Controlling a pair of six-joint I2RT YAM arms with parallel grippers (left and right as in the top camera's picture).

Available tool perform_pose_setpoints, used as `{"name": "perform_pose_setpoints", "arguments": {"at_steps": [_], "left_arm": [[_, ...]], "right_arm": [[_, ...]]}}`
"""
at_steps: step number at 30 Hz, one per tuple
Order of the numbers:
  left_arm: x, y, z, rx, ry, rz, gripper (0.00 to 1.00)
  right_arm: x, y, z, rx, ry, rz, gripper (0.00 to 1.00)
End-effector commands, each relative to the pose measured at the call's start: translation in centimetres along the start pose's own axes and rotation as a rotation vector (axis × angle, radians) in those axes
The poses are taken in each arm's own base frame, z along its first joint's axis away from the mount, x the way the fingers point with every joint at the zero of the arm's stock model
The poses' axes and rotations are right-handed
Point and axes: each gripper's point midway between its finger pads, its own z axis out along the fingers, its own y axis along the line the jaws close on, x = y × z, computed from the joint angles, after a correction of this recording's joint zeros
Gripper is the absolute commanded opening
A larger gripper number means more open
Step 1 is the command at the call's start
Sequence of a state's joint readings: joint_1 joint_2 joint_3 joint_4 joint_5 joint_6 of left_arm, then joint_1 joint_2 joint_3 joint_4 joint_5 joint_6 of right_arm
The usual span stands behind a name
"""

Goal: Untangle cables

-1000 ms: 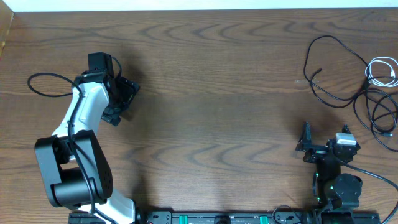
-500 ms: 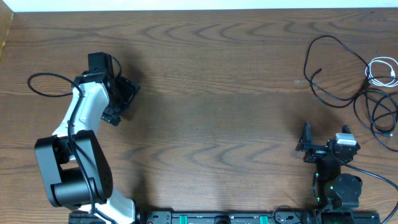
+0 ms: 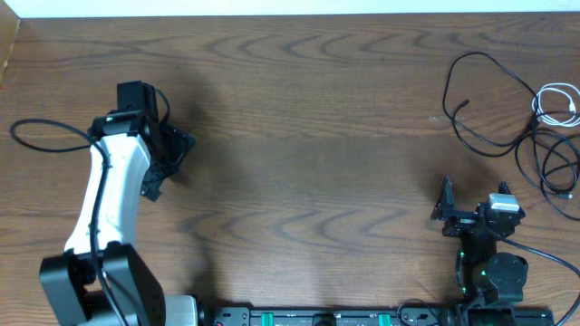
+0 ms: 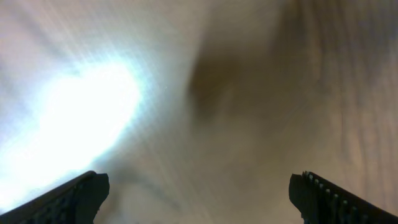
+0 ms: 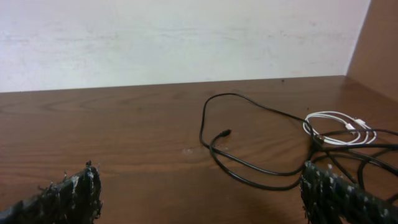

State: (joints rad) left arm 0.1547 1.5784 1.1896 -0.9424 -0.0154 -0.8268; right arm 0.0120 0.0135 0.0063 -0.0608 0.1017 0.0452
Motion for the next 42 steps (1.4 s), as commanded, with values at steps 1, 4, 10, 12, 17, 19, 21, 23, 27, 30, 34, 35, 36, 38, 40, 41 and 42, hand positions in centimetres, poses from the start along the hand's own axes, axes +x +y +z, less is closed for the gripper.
{"name": "perform_pose_setpoints", "arguments": {"at_steps": [1, 4, 10, 12, 17, 19, 21, 23, 27, 30, 34, 35, 36, 38, 40, 41, 42], "left_arm": [[-0.1, 3.2, -0.4, -0.126, -0.050, 0.061, 0.98], [0.4, 5.4, 1.2, -0.215, -0.066, 0.076, 0.98], [-0.7, 5.5, 8.1, -0.121, -0.257, 0.114, 0.98], [-0.4, 4.9, 9.4, -0.059, -0.282, 0.149, 0.98], [-0.1, 2.3, 11.4, 0.173, -0.420, 0.340, 0.98], [0.1, 1.7, 11.2, 0.242, -0.490, 0.400, 0.98], [0.7, 2.3, 11.4, 0.259, -0.512, 0.417, 0.98], [1.5, 3.4, 11.8, 0.251, -0.504, 0.422, 0.98], [3.3, 5.6, 12.3, 0.234, -0.490, 0.439, 0.98], [3.6, 6.1, 11.7, 0.266, -0.537, 0.428, 0.98], [4.1, 6.8, 11.2, 0.282, -0.559, 0.423, 0.98], [4.2, 6.9, 11.1, 0.287, -0.566, 0.422, 0.98], [4.4, 7.1, 11.0, 0.291, -0.569, 0.420, 0.98], [4.6, 7.4, 11.0, 0.281, -0.556, 0.423, 0.98], [4.8, 7.7, 10.8, 0.276, -0.550, 0.425, 0.98], [4.9, 7.8, 10.8, 0.273, -0.546, 0.426, 0.98], [5.1, 8.0, 10.7, 0.269, -0.540, 0.427, 0.98]], "right_arm": [[0.0, 0.3, 0.0, -0.015, -0.002, 0.013, 0.99], [0.0, 0.3, 0.0, -0.015, -0.002, 0.013, 0.99], [0.0, 0.3, 0.0, -0.015, -0.002, 0.013, 0.99], [0.0, 0.3, 0.0, -0.015, -0.002, 0.013, 0.99], [0.0, 0.3, 0.0, -0.015, -0.002, 0.013, 0.99], [0.0, 0.3, 0.0, -0.015, -0.002, 0.013, 0.99], [0.0, 0.3, 0.0, -0.015, -0.002, 0.013, 0.99], [0.0, 0.3, 0.0, -0.015, -0.002, 0.013, 0.99], [0.0, 0.3, 0.0, -0.015, -0.002, 0.013, 0.99], [0.0, 0.3, 0.0, -0.015, -0.002, 0.013, 0.99], [0.0, 0.3, 0.0, -0.015, -0.002, 0.013, 0.99], [0.0, 0.3, 0.0, -0.015, -0.002, 0.013, 0.99], [0.0, 0.3, 0.0, -0.015, -0.002, 0.013, 0.99], [0.0, 0.3, 0.0, -0.015, -0.002, 0.013, 0.99], [0.0, 0.3, 0.0, -0.015, -0.002, 0.013, 0.99], [0.0, 0.3, 0.0, -0.015, -0.002, 0.013, 0.99], [0.0, 0.3, 0.0, -0.015, -0.002, 0.013, 0.99]]}}
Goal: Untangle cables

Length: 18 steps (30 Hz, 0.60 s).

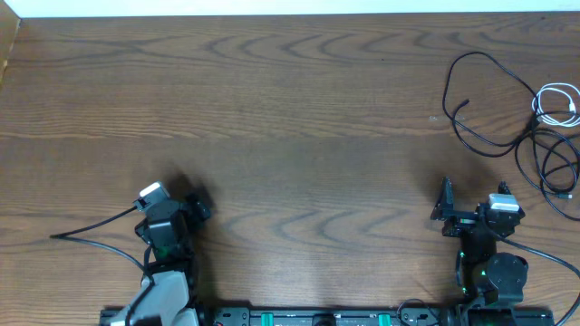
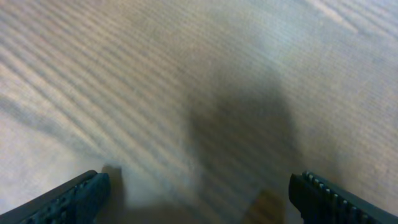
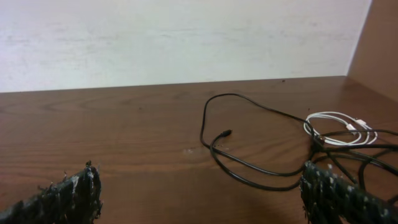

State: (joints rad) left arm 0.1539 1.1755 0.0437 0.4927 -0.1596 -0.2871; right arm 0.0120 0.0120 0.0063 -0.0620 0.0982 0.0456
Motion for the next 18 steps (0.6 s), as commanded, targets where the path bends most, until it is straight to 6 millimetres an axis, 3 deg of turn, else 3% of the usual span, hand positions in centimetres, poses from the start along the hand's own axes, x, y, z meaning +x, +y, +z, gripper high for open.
{"name": "perform_pose_setpoints", "arguments": {"at_steps": [1, 11, 14, 18], "left_arm": [[3.4, 0.7, -0.8, -0.001, 0.108, -0.004, 0.98], [4.1, 1.0, -3.4, 0.026, 0.135, -0.002, 0.98], [0.8, -1.6, -4.5, 0.172, -0.011, 0.063, 0.98], [-1.5, -4.0, -6.1, 0.280, -0.132, 0.088, 0.98]], "right_arm": [[0.0, 0.3, 0.0, -0.012, -0.001, 0.013, 0.99], [0.0, 0.3, 0.0, -0.012, -0.001, 0.013, 0.99], [0.0, 0.3, 0.0, -0.012, -0.001, 0.013, 0.99], [0.0, 0.3, 0.0, -0.012, -0.002, 0.013, 0.99]]}}
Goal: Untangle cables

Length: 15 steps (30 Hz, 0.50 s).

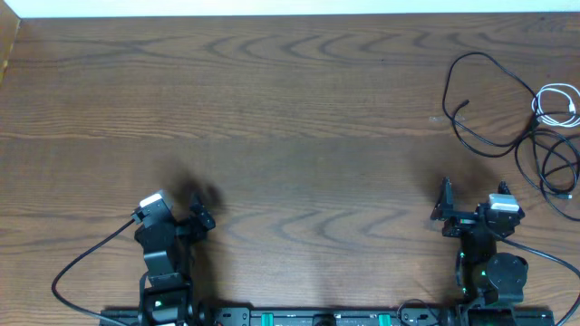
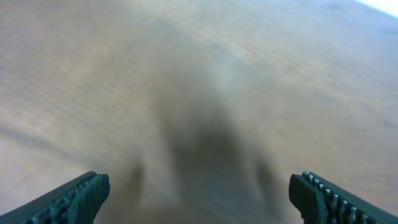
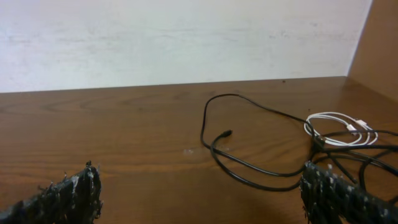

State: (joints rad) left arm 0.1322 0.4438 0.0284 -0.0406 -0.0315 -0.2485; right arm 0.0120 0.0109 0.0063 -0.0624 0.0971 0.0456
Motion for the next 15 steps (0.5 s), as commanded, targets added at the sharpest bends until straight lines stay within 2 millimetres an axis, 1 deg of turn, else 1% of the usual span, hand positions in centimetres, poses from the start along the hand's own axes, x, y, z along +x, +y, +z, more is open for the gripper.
{"name": "perform_pose_setpoints", "arguments": {"at_steps": [1, 3, 5, 7, 10, 12, 15], "left_arm": [[0.3, -2.0, -0.6, 0.103, -0.024, 0.068, 0.98], [-1.5, -3.7, -1.5, 0.170, -0.118, 0.138, 0.98], [-3.0, -4.9, -2.6, 0.216, -0.211, 0.215, 0.98], [-4.2, -5.4, -3.4, 0.230, -0.281, 0.263, 0.98], [-5.7, -5.3, -4.2, 0.209, -0.363, 0.307, 0.98], [-5.9, -4.6, -4.1, 0.165, -0.369, 0.303, 0.98], [-5.9, -4.5, -4.1, 0.150, -0.374, 0.347, 0.98]], "right_arm": [[0.0, 0.2, 0.0, -0.010, -0.001, 0.013, 0.99], [0.0, 0.2, 0.0, -0.010, -0.001, 0.013, 0.99], [0.0, 0.2, 0.0, -0.010, -0.001, 0.013, 0.99], [0.0, 0.2, 0.0, -0.010, -0.001, 0.013, 0.99], [0.0, 0.2, 0.0, -0.010, -0.001, 0.013, 0.99], [0.0, 0.2, 0.0, -0.010, -0.001, 0.013, 0.99], [0.0, 0.2, 0.0, -0.010, -0.001, 0.013, 0.99]]}}
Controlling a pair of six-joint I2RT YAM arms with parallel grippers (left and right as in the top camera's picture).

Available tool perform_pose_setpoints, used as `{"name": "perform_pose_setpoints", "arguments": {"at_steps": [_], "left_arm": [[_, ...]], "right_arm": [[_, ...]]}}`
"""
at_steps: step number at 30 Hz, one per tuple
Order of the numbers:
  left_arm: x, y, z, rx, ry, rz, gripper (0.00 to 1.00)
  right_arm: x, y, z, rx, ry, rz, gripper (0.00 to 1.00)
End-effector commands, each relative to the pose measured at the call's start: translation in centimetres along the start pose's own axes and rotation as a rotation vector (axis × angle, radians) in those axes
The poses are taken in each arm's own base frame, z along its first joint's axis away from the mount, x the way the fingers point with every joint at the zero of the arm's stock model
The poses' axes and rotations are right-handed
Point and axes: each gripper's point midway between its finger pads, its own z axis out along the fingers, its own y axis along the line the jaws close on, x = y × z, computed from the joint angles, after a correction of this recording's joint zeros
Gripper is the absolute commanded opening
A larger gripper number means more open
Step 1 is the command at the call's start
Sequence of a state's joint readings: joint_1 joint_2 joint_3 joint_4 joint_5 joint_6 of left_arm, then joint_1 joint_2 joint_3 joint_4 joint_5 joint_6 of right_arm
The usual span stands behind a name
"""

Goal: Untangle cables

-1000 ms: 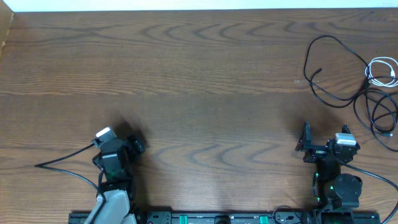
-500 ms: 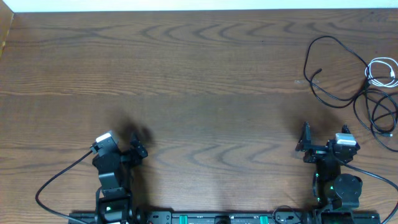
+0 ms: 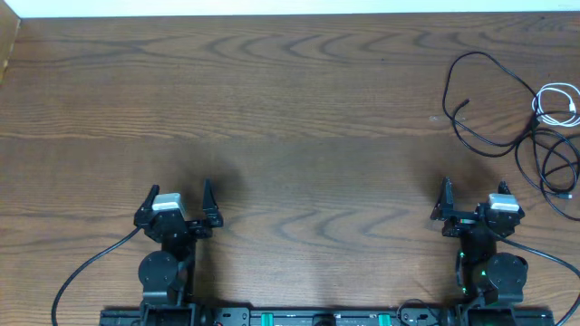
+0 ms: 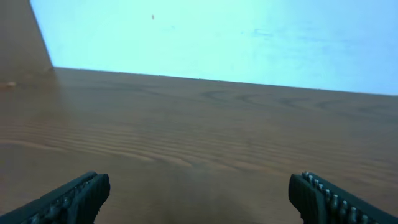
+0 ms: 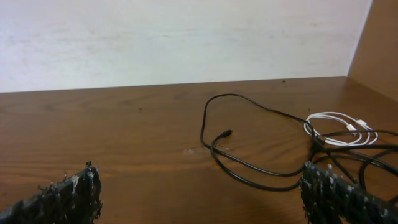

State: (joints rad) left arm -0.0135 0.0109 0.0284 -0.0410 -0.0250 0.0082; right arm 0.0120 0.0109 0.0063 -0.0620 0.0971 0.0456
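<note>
A tangle of cables lies at the table's far right: a long black cable looping out to the left, a small white coil, and more black loops below it. The right wrist view shows the black cable and the white coil ahead of my right gripper, which is open and holds nothing. In the overhead view the right gripper sits at the near edge, short of the cables. My left gripper is at the near left, open over bare wood, far from the cables.
The wooden table ends at a pale wall at the back and a raised side board on the right. The arms' base rail runs along the near edge. The left arm's own lead curves beside its base.
The left gripper has levelled at the near edge; its camera now looks across the table to the wall instead of down at blurred wood. The right arm and the cables have not moved.
First the left arm reached out over the table's left middle, gripper open. Then it stood back near the front edge, still pointing down. Now it sits folded like the right arm. The right gripper stayed open and still, and the cables lie as before.
</note>
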Motion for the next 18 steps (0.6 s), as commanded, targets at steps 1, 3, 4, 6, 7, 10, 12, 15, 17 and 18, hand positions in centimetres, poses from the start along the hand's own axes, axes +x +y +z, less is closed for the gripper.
{"name": "perform_pose_setpoints", "arguments": {"at_steps": [1, 3, 4, 6, 7, 10, 12, 15, 17, 18], "left_arm": [[1.66, 0.92, 0.11, -0.050, 0.044, 0.092, 0.98], [1.56, 0.77, 0.12, -0.042, 0.040, 0.090, 0.98], [1.58, 0.73, 0.12, -0.040, 0.041, 0.090, 0.98], [1.58, 0.73, 0.12, -0.040, 0.041, 0.090, 0.98], [1.58, 0.74, 0.12, -0.040, 0.041, 0.090, 0.98], [1.62, 0.74, 0.13, -0.040, 0.043, 0.090, 0.98], [1.63, 0.73, 0.13, -0.040, 0.043, 0.090, 0.98], [1.63, 0.73, 0.13, -0.040, 0.043, 0.090, 0.98], [1.63, 0.73, 0.13, -0.040, 0.043, 0.090, 0.98], [1.63, 0.73, 0.13, -0.040, 0.043, 0.090, 0.98]], "right_arm": [[0.02, 0.24, -0.03, -0.010, -0.001, 0.013, 0.99], [0.02, 0.24, -0.03, -0.011, -0.001, 0.013, 0.99], [0.02, 0.24, -0.03, -0.010, -0.001, 0.013, 0.99], [0.02, 0.24, -0.03, -0.010, -0.001, 0.013, 0.99], [0.02, 0.24, -0.03, -0.011, -0.001, 0.013, 0.99], [0.03, 0.24, -0.03, -0.010, 0.000, 0.013, 0.99], [0.02, 0.24, -0.03, -0.011, -0.001, 0.013, 0.99], [0.02, 0.24, -0.03, -0.010, -0.001, 0.013, 0.99], [0.02, 0.24, -0.03, -0.010, -0.001, 0.013, 0.99], [0.02, 0.24, -0.03, -0.011, -0.001, 0.013, 0.99]]}}
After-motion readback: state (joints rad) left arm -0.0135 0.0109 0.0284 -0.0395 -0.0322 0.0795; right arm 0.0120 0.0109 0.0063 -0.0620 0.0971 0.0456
